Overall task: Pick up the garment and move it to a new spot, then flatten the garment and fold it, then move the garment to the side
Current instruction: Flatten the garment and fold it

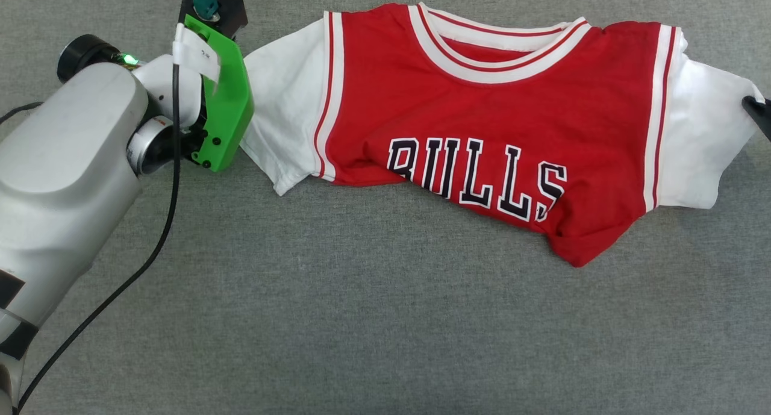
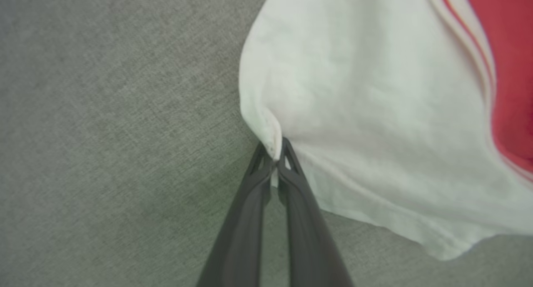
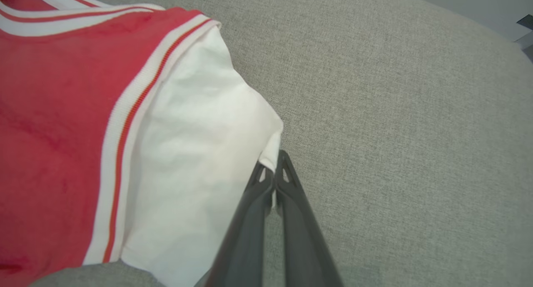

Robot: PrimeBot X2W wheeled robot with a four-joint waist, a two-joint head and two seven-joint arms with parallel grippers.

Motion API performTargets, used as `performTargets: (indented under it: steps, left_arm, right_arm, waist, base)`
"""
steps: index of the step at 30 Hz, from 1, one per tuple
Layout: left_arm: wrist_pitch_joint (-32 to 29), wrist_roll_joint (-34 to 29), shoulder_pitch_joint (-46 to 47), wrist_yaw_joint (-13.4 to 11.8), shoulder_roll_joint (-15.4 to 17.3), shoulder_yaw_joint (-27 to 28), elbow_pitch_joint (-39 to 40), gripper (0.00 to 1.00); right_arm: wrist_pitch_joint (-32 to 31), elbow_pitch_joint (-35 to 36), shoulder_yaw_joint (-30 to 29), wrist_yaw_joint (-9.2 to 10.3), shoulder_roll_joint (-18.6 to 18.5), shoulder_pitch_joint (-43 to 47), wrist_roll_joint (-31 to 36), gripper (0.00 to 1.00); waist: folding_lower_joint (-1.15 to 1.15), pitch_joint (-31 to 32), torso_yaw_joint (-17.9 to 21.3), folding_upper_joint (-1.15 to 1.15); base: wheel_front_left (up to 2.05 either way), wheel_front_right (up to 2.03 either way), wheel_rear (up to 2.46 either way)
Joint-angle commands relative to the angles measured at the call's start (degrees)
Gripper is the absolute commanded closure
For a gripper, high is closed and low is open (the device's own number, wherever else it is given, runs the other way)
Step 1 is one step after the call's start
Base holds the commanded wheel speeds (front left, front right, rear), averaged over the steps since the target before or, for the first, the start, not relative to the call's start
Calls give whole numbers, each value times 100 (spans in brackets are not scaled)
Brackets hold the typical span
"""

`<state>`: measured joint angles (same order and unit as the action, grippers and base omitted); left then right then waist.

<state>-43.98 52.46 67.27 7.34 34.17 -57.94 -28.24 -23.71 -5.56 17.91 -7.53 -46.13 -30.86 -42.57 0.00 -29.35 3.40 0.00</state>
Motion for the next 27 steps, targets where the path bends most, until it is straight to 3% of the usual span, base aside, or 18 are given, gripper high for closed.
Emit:
performTargets:
  steps: [1, 9, 15, 21, 27]
  left_arm:
    - [136, 30, -140, 14, -21, -166, -106, 100]
    - [1702, 23, 58, 14, 152, -272, 20, 100]
    - [2503, -32, 201, 14, 448, -209, 357, 100]
    - [3085, -192, 421, -190, 547, 79, 701, 100]
    - [3262, -294, 799, -399, 541, 311, 1063, 100]
  right_arm:
    - [71, -42, 8, 4, 7, -109, 46, 100]
    - [493, -235, -8, 4, -137, -189, 128, 100]
    - [813, -225, -111, 4, -221, -265, 189, 100]
    - [1078, -114, -345, 4, -300, -394, 214, 100]
    - [1138, 18, -591, 4, -297, -813, 375, 100]
  waist:
    - [0, 115, -51, 0]
    - [0, 872, -246, 0]
    - [0, 1402, -373, 0]
    - [0, 1754, -464, 0]
    - [0, 1893, -487, 0]
  base:
    - [0, 0, 0]
    - [0, 0, 0]
    - [0, 0, 0]
    - [0, 0, 0]
    - [0, 0, 0]
